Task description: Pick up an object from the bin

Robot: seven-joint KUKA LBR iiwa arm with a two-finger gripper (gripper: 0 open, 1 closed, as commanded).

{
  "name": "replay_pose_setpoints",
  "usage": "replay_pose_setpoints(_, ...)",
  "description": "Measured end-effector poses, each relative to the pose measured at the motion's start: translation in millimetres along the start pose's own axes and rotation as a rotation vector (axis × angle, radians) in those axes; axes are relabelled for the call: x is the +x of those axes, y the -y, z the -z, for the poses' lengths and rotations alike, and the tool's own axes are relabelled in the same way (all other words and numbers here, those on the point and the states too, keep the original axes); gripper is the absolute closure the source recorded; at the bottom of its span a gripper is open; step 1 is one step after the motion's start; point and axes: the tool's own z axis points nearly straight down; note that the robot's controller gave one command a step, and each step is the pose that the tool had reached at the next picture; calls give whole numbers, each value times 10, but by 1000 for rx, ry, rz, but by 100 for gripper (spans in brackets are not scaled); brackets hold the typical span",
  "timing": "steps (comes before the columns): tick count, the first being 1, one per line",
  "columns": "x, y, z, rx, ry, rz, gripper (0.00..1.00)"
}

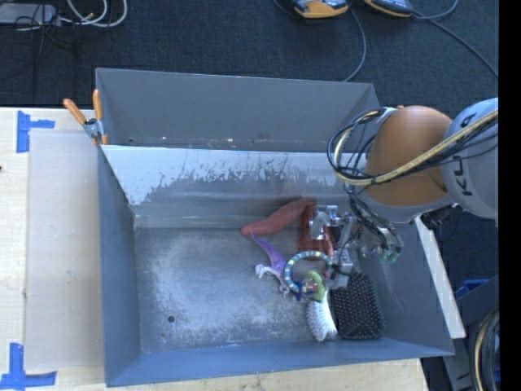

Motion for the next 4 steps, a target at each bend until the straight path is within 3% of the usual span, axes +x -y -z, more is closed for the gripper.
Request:
replay_pose_setpoints(2, -24, -7, 19, 1, 11, 3, 0)
replay_pose_setpoints(3, -76, -30, -452, -1, 6, 89, 0)
replay_pose_setpoints(4, 10, -229, -743, 0, 20, -126, 100)
